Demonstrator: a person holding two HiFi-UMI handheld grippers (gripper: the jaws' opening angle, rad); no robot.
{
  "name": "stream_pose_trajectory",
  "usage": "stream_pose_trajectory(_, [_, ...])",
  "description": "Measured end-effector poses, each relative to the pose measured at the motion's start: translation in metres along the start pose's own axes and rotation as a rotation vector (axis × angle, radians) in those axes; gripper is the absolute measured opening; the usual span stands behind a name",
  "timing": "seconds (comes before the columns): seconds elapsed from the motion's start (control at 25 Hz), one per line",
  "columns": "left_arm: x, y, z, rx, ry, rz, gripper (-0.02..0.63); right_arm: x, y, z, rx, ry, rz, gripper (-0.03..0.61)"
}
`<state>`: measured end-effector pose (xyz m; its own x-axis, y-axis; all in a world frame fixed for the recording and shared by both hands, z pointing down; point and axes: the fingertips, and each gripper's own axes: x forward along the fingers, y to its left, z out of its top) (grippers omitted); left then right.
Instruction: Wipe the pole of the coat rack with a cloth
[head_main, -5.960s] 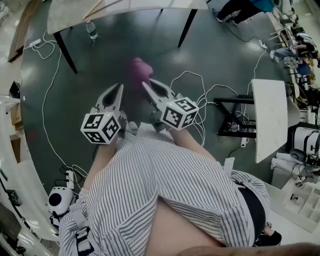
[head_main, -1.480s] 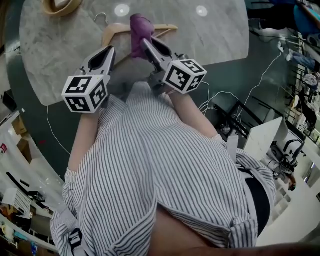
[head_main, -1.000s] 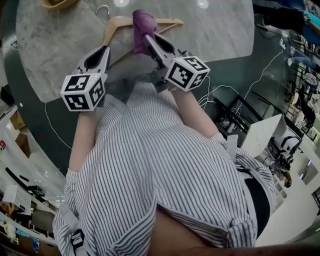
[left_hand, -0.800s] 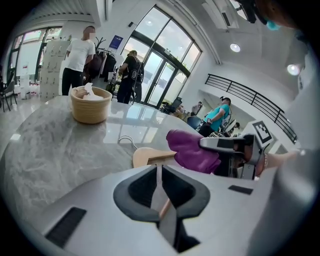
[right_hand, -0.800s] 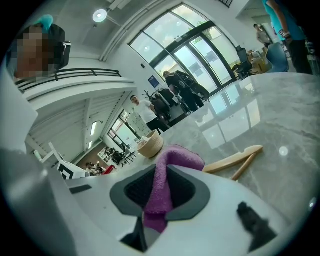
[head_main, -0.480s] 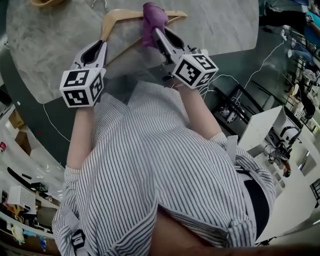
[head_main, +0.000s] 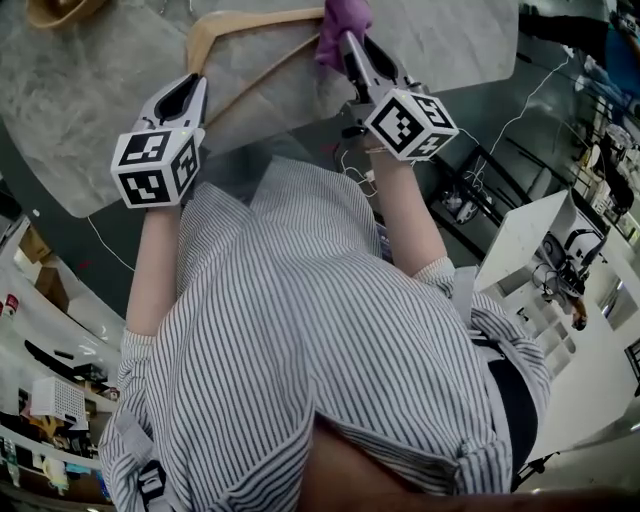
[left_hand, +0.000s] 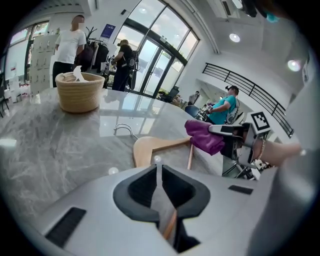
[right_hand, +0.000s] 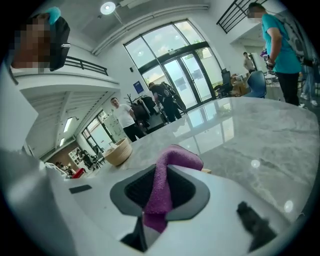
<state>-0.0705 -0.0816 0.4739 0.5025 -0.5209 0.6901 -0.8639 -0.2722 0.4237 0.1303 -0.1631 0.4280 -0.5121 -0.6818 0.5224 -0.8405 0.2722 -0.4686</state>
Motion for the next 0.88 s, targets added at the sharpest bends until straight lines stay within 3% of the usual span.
stream_pose_trajectory(0.48, [0.008,0.006,0.004,-0.025,-0.016,0.017,0.021,0.011,-0.048,0.0,-0.032,0.023,-0.137,0.067])
stream_pose_trajectory(0.88, [0.013,0.008,0.003,-0.064,-0.019,0.049,0.021,0.022,-0.043,-0.009,-0.004,0.052,-0.113,0.067])
